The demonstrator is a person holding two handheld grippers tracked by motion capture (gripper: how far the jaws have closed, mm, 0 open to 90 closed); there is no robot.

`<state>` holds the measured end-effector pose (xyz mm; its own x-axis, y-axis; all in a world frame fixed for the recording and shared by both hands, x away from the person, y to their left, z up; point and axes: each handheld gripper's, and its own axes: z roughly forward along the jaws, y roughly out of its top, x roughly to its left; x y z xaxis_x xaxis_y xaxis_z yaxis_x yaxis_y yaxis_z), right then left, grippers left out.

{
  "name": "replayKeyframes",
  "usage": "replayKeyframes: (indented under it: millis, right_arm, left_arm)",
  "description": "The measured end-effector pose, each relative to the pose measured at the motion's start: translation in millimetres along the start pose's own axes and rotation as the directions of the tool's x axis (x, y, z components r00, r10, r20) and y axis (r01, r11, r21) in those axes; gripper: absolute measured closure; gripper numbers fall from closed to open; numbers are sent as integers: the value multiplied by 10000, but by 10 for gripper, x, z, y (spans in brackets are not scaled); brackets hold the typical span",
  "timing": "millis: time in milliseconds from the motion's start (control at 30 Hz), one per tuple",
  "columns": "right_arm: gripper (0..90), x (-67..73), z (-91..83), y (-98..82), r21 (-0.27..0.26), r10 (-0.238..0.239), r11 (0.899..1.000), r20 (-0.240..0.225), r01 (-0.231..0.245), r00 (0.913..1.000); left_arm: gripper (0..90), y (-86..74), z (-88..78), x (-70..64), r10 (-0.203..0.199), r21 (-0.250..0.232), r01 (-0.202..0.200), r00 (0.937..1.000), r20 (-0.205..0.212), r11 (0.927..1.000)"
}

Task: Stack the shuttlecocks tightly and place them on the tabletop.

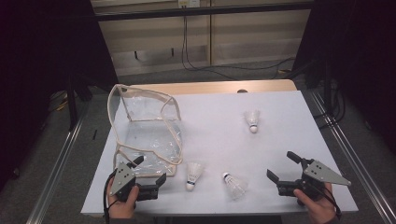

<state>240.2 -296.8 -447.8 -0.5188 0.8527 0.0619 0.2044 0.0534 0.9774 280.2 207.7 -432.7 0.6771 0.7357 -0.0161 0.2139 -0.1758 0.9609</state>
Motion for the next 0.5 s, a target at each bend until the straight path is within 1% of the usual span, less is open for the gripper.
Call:
replayKeyframes:
  millis: [100,200,300,367,467,500]
  right_arm:
    - [7,10,13,6,-22,-52,10000,-43,52,10000]
    - [7,11,19,8,-19,-93,10000,-41,93,9999]
    - [7,1,24,3,14,-13,10000,-50,13,10000]
    - [9,-7,32,4,-22,37,10000,-78,-37,10000]
    - [8,3,47,2,4,-11,10000,-157,11,9999]
    - [8,5,37,-3,74,-96,9999,-164,97,9998]
  left_arm:
    - [1,-2,-7,-24,58,37,-59,9998,191,10000]
    - [1,-1,-5,-33,71,33,-72,9997,228,10000]
    - [1,-5,-1,-37,75,69,-77,9996,280,9999]
    - [2,-9,0,-47,86,142,-92,9991,416,9999]
    - [2,-2,9,-74,77,152,-86,9982,589,9998]
    - [2,5,17,-87,39,173,-50,9979,645,9998]
